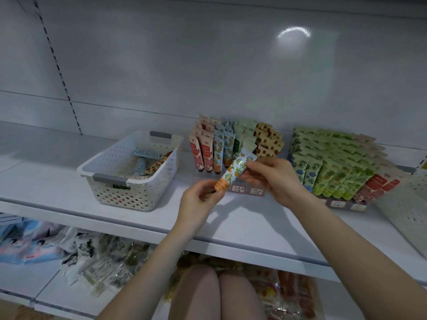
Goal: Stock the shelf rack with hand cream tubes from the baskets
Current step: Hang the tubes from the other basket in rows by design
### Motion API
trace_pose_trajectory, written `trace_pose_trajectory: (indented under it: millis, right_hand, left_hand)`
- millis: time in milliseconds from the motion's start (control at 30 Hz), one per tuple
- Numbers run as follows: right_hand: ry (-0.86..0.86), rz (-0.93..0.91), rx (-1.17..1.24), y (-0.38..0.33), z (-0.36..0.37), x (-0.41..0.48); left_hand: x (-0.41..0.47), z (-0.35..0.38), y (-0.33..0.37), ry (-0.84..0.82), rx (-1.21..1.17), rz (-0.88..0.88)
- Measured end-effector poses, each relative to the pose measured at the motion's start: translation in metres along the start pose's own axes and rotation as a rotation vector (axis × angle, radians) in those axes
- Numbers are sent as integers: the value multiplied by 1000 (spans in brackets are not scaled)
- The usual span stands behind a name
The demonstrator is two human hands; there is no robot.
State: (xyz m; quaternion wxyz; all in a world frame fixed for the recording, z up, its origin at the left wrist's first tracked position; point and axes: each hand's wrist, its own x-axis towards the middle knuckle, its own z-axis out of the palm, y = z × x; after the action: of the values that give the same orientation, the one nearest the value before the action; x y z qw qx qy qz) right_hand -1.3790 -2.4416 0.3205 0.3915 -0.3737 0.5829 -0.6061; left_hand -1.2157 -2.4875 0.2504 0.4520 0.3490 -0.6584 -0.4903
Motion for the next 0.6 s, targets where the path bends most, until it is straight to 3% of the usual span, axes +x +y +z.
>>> trace_pose_trajectory:
  millis: [167,233,433,600]
  right_hand:
    - [183,-297,-438,-20,-1,23]
    - [220,-363,-512,-25,3,35]
    - [211,-374,-770,-14,24,68]
    - [202,-337,-812,3,30,81]
  left_hand:
    - [14,-10,-26,-191,863,14]
    - [16,-12,-36,-255,1043,37]
    - [13,-14,-47,-230,1089,81]
    - [14,-14,-50,-240,1083,85]
